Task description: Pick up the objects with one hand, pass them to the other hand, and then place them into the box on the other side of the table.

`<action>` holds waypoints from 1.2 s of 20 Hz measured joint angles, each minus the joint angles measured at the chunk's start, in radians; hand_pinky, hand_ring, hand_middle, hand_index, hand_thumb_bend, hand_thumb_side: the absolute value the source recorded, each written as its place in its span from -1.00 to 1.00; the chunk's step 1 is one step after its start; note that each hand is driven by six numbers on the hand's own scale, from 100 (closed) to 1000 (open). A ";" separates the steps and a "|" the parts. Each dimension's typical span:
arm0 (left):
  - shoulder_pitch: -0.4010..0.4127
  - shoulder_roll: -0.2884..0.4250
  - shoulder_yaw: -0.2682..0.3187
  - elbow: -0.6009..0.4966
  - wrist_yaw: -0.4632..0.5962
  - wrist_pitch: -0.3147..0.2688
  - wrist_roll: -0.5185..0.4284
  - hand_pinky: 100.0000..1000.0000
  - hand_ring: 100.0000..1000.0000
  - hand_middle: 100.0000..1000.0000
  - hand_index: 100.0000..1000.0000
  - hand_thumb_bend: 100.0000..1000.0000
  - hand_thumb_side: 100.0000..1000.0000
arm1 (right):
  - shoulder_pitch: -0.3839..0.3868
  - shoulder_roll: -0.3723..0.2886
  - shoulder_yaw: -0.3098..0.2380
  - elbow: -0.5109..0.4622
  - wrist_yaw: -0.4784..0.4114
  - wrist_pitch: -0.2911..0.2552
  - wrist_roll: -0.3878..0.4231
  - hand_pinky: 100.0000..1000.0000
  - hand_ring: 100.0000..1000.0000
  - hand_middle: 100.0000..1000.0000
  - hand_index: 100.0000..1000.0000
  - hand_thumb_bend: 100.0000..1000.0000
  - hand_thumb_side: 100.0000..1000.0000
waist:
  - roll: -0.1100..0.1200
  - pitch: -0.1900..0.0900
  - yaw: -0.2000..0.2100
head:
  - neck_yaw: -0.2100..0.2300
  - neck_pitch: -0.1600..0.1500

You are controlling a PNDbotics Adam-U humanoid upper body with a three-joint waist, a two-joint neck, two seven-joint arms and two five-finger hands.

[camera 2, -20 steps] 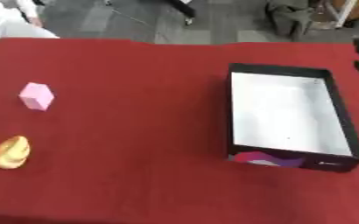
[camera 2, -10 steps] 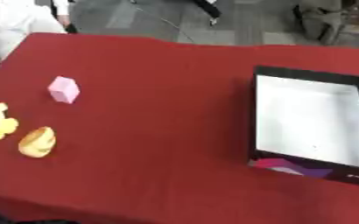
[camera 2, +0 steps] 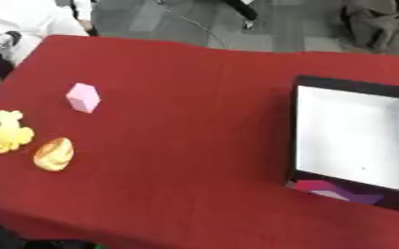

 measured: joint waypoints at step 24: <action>-0.064 -0.031 -0.105 0.292 -0.554 -0.217 -0.433 0.91 0.83 0.56 0.70 0.32 -1.00 | 0.008 -0.009 0.034 0.000 0.026 0.008 0.027 1.00 1.00 0.67 1.00 -1.00 0.04 | -0.006 0.000 0.001 | -0.018 0.000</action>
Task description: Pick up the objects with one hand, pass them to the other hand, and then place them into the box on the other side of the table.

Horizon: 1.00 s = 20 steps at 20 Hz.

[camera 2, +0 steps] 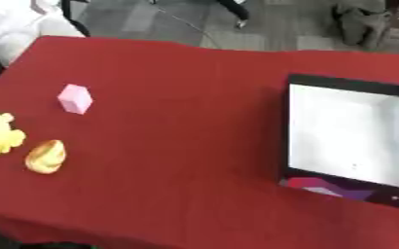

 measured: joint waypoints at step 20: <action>-0.041 -0.042 -0.003 0.181 0.006 0.089 0.089 0.79 0.82 0.54 0.73 0.40 0.07 | 0.001 0.000 0.006 0.000 0.007 0.003 0.004 1.00 1.00 0.66 1.00 -1.00 0.05 | -0.006 0.001 0.000 | -0.044 -0.001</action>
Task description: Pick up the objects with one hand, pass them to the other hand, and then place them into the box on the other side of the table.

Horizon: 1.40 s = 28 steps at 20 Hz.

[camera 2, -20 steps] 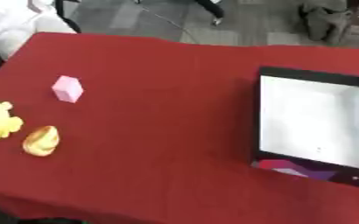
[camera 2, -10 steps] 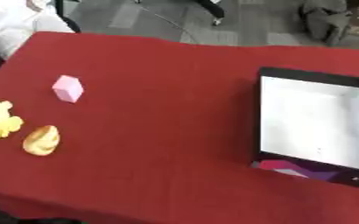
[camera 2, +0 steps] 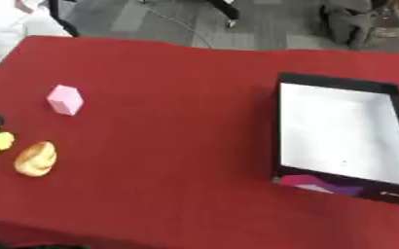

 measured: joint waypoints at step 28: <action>-0.010 -0.043 -0.008 0.151 -0.102 0.000 0.000 0.70 0.72 0.43 0.47 -0.56 -0.63 | 0.008 0.017 0.000 0.000 0.009 0.010 0.006 1.00 1.00 0.66 1.00 -1.00 0.06 | -0.001 0.006 -0.003 | 0.010 0.000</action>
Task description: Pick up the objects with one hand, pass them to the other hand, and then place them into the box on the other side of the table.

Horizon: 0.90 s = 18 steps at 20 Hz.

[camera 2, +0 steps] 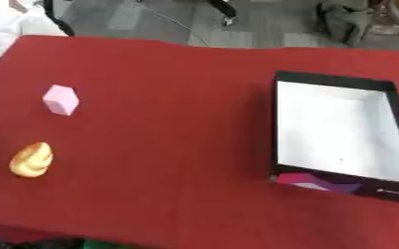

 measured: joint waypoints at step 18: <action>-0.015 0.022 -0.020 -0.260 0.059 0.034 0.034 0.52 0.43 0.17 0.25 -1.00 -0.67 | 0.000 -0.005 0.000 0.000 -0.001 -0.006 -0.003 1.00 1.00 0.66 1.00 -1.00 0.04 | 0.005 0.000 0.001 | 0.017 0.000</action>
